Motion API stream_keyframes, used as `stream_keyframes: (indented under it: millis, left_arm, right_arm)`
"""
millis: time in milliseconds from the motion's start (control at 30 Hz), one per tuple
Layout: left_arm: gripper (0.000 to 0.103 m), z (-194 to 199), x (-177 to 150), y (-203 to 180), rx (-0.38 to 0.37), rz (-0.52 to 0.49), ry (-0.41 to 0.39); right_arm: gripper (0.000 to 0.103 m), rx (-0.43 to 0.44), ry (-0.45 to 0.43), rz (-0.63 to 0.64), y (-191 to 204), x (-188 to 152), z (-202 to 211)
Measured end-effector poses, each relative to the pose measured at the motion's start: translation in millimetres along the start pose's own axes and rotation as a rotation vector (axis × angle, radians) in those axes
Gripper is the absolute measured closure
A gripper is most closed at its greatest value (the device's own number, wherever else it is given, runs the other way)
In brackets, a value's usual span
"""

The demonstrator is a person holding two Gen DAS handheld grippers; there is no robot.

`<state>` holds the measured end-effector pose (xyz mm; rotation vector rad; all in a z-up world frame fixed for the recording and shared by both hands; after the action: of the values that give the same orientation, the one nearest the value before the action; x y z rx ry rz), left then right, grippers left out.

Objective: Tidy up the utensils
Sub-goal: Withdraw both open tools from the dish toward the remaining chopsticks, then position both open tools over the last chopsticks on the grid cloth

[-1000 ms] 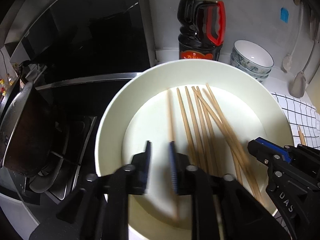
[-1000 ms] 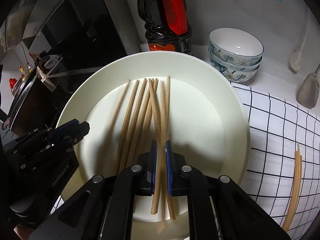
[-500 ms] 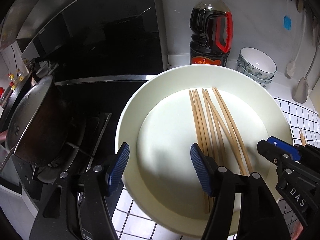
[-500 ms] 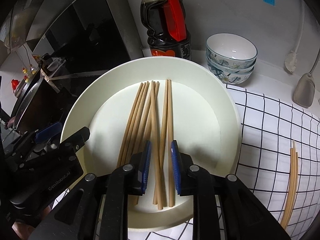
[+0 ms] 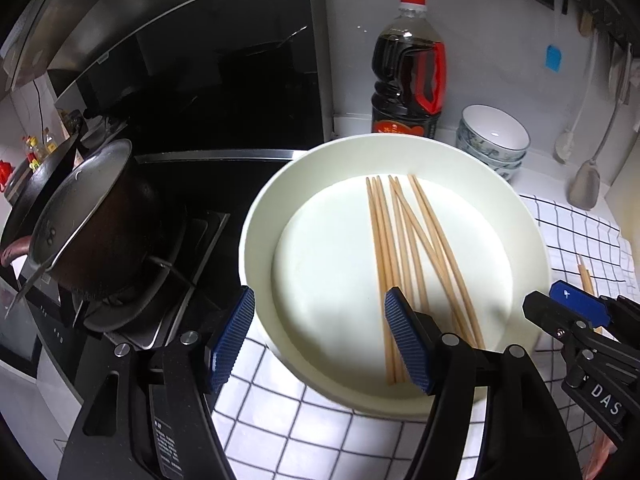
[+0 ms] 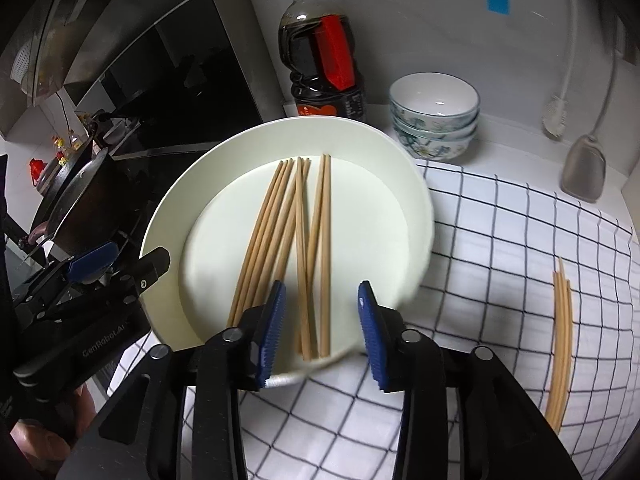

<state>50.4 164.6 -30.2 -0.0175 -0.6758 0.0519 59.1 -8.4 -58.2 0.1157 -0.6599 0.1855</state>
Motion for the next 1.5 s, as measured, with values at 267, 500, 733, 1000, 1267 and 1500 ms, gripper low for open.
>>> stream_keyframes:
  millis: [267, 500, 733, 1000, 1267, 1500]
  left_arm:
    - [0.033, 12.7, -18.2, -29.1, -0.021, -0.015, 0.014]
    - [0.026, 29.7, -27.4, -59.9, -0.048, -0.046, 0.001]
    - [0.019, 41.0, -36.0, -102.5, -0.098, -0.108, -0.007]
    - [0.015, 44.0, -44.2, -149.7, -0.156, -0.176, -0.002]
    - [0.013, 32.3, -48.1, -186.7, -0.19, -0.221, 0.023]
    - [0.013, 13.7, -55.1, -213.5, -0.221, -0.233, 0.049]
  right_arm:
    - [0.062, -0.007, 0.008, -0.036, -27.7, -30.6, 24.2]
    - [0.057, -0.041, -0.014, -0.05, -58.9, -55.4, 49.1]
    - [0.055, -0.09, -0.025, -0.106, -97.4, -78.2, 67.6]
    - [0.054, -0.165, -0.041, -0.177, -145.1, -103.1, 84.4]
    - [0.051, -0.243, -0.053, -0.211, -180.9, -123.6, 87.8]
    - [0.051, -0.271, -0.036, -0.232, -199.6, -135.1, 76.6]
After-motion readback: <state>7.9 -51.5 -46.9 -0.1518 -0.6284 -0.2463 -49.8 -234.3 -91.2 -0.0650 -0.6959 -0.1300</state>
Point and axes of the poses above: each gripper's, at about its wrist camera, not at the fingertips, and z roughly against the way its jaws point, y to its left, x to its top, the point moved 1 cm from there along -z, roughly the way its jaws point, and after that the axes turned 9 degrees about -x, right-handed, at the moved point
